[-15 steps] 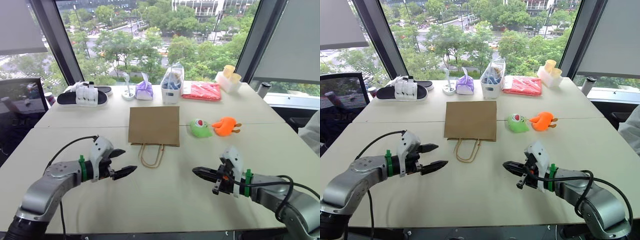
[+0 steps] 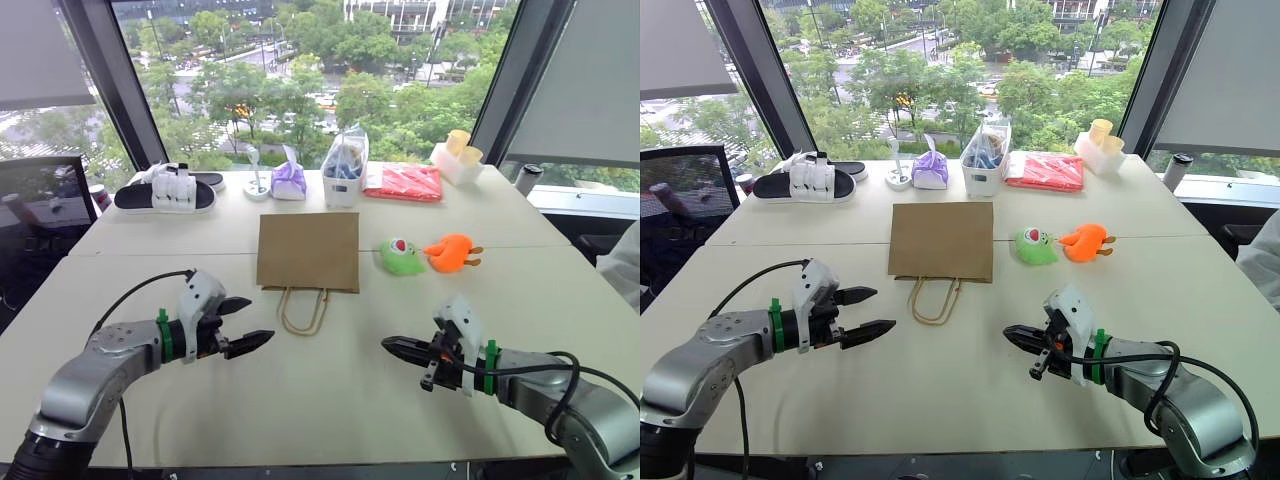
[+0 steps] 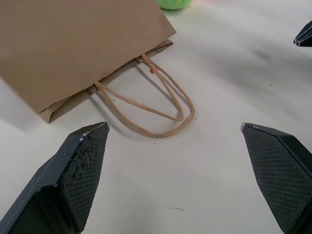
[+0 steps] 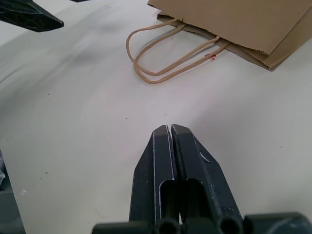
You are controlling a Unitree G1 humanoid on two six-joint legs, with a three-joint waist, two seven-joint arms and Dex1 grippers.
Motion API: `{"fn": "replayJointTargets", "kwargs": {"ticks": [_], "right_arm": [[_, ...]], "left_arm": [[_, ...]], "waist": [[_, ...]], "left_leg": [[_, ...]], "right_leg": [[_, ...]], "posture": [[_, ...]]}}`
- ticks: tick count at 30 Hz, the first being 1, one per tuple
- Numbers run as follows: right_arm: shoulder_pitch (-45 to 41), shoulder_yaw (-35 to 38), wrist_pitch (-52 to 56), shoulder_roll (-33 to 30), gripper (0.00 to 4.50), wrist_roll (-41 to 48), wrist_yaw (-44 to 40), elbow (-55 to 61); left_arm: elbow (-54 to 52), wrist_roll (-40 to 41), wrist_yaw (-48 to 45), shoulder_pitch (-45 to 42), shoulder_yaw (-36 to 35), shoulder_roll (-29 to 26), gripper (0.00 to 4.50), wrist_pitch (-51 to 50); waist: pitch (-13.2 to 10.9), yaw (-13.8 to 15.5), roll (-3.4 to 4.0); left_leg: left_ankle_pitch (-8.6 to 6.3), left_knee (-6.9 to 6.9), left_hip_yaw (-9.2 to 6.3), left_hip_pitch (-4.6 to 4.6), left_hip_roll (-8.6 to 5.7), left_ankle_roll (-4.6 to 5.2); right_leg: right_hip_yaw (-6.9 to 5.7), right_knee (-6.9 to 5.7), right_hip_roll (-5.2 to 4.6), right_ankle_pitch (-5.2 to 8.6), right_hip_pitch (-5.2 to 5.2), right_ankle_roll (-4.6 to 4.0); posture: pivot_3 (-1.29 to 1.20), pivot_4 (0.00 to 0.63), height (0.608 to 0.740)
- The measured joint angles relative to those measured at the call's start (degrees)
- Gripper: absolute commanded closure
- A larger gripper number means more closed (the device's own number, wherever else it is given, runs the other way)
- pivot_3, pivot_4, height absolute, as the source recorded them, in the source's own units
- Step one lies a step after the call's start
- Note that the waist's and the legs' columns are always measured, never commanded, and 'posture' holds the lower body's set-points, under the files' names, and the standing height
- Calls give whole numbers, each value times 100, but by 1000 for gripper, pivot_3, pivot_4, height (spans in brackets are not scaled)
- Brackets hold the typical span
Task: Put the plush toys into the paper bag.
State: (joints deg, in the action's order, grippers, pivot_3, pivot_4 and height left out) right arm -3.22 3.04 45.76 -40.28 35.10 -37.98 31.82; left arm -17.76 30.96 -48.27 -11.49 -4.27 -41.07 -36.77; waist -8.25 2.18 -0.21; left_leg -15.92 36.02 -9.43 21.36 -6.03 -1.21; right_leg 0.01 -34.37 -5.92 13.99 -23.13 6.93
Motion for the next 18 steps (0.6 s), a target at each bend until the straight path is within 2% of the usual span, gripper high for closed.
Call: {"fn": "replayJointTargets", "kwargs": {"ticks": [4, 8, 14, 18], "right_arm": [[-71, -68, 0, 30, 4500, -28, 32, -1], [-515, -295, 50, 71, 4500, -53, 45, -1], [-856, -987, 53, 508, 4500, -284, 158, -64], [-899, -1134, -4, 678, 4500, -442, 256, -109]], "left_arm": [[335, -352, -108, -233, 68, -173, 34, 397], [1145, -1197, -482, -719, 508, -395, 34, 1577], [3369, -2456, -931, -1994, 1462, 14, 34, 3677], [4557, -2898, -1029, -2660, 1719, 427, 34, 4597]], "waist": [[0, 0, 0], [0, -2, 1], [5, 9, -9], [7, -8, -13]], "left_leg": [[0, 0, 0, -1, 0, 0], [1, -1, 3, -3, 0, -2], [14, 8, -2, 4, -4, -24], [15, 11, 0, 4, -6, -24]], "right_leg": [[0, -1, 1, 0, 0, 0], [0, 0, 0, -1, 0, -1], [-7, 1, -1, -2, 2, 1], [-6, -1, -3, -3, -1, 3]], "posture": [[0, 150, 740], [0, 150, 740], [0, 150, 740], [0, 150, 740]]}}
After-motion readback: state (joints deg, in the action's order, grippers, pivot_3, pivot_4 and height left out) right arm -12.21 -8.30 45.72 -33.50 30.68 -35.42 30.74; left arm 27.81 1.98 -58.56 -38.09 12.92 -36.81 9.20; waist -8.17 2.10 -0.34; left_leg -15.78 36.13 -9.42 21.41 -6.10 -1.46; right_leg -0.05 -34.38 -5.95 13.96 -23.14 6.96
